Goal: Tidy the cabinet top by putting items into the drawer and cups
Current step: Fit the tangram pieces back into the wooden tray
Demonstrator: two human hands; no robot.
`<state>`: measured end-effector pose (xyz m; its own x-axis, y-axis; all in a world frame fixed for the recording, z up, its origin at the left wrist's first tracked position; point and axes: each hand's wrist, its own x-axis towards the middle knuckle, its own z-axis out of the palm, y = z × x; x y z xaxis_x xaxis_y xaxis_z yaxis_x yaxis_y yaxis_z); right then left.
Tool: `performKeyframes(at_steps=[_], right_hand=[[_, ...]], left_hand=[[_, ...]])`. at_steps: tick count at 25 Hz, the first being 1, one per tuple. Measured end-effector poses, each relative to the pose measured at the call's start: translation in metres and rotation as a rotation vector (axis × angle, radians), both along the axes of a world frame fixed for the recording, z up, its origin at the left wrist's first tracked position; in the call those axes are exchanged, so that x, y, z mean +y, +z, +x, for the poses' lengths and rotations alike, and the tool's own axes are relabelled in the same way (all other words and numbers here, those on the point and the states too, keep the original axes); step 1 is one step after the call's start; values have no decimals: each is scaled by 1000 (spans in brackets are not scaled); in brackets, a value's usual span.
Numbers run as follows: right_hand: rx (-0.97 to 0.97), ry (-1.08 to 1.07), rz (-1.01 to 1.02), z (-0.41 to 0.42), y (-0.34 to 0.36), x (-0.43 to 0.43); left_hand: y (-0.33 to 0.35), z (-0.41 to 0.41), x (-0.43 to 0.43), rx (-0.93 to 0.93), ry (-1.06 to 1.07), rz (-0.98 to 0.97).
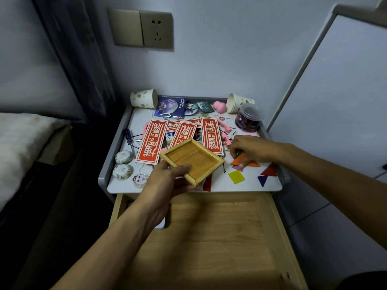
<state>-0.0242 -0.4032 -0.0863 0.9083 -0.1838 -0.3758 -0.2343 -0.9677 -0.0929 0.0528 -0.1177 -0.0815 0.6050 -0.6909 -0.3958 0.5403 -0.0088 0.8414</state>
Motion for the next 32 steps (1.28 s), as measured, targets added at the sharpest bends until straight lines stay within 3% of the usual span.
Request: performKeyframes(at_steps=[14,19,25,29,32], right_hand=[[-66,123,-258,-8,10,13],[-232,-42,-14,-8,22,14],[-764,-400,480,-24,46,58],[-945,-402,671,-39,42,96],[-953,-212,542,-38,31,118]], left_hand=[[4,-6,-4,35,-22,-2],[4,-6,-5,68,-14,1],[3,-6,-7,234,0,-36],[4,-10,-5,303,-70,-49],[3,-13,-4,294,-127,-49]])
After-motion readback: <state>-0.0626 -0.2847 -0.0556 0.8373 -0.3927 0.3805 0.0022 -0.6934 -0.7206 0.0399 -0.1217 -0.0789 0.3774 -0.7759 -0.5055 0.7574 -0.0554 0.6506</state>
